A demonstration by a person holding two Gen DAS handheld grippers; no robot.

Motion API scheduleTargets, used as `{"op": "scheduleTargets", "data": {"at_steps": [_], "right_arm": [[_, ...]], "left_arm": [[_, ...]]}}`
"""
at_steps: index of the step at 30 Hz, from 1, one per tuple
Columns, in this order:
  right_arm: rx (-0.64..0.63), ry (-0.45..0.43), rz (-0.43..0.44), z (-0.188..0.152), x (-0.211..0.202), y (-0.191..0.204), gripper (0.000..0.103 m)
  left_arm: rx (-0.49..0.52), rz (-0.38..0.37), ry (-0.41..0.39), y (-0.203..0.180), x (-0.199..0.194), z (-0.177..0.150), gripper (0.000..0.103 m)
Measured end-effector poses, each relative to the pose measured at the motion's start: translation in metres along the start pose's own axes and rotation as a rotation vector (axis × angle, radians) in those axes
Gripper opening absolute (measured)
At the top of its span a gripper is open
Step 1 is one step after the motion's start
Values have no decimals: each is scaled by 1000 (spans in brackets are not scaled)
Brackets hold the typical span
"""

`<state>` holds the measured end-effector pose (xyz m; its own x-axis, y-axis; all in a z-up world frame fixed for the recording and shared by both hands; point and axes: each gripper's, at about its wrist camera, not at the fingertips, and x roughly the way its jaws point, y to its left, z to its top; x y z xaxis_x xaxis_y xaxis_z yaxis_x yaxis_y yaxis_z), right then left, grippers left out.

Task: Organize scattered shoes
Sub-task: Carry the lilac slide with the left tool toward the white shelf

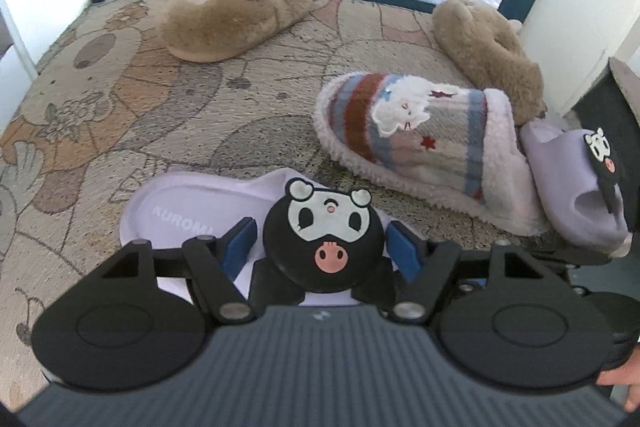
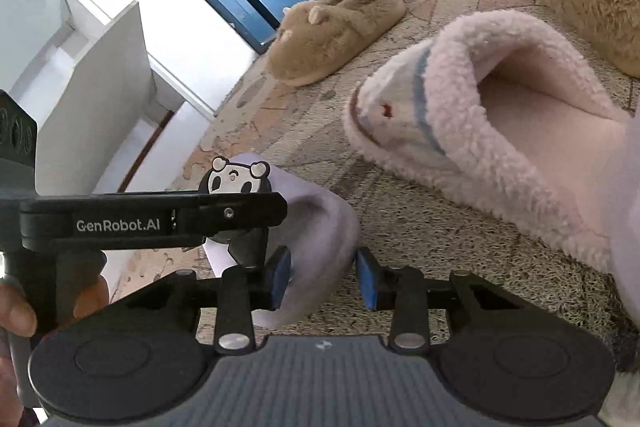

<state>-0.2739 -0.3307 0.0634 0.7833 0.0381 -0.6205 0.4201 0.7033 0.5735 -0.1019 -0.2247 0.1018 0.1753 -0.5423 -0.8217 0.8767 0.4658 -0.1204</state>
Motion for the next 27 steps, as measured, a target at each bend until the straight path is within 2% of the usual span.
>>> {"op": "scheduleTargets", "data": {"at_steps": [7, 10, 20, 27], "right_arm": [[-32, 31, 35, -7, 6, 15, 39], [-40, 48, 43, -10, 11, 21, 39], [-73, 113, 76, -26, 30, 44, 39], [-130, 156, 113, -34, 49, 72, 39]], "left_arm": [[-91, 21, -2, 19, -14, -7, 68], [-131, 35, 22, 28, -14, -12, 68], [-134, 101, 23, 42, -30, -33, 69], [-214, 148, 27, 75, -45, -55, 69]]}}
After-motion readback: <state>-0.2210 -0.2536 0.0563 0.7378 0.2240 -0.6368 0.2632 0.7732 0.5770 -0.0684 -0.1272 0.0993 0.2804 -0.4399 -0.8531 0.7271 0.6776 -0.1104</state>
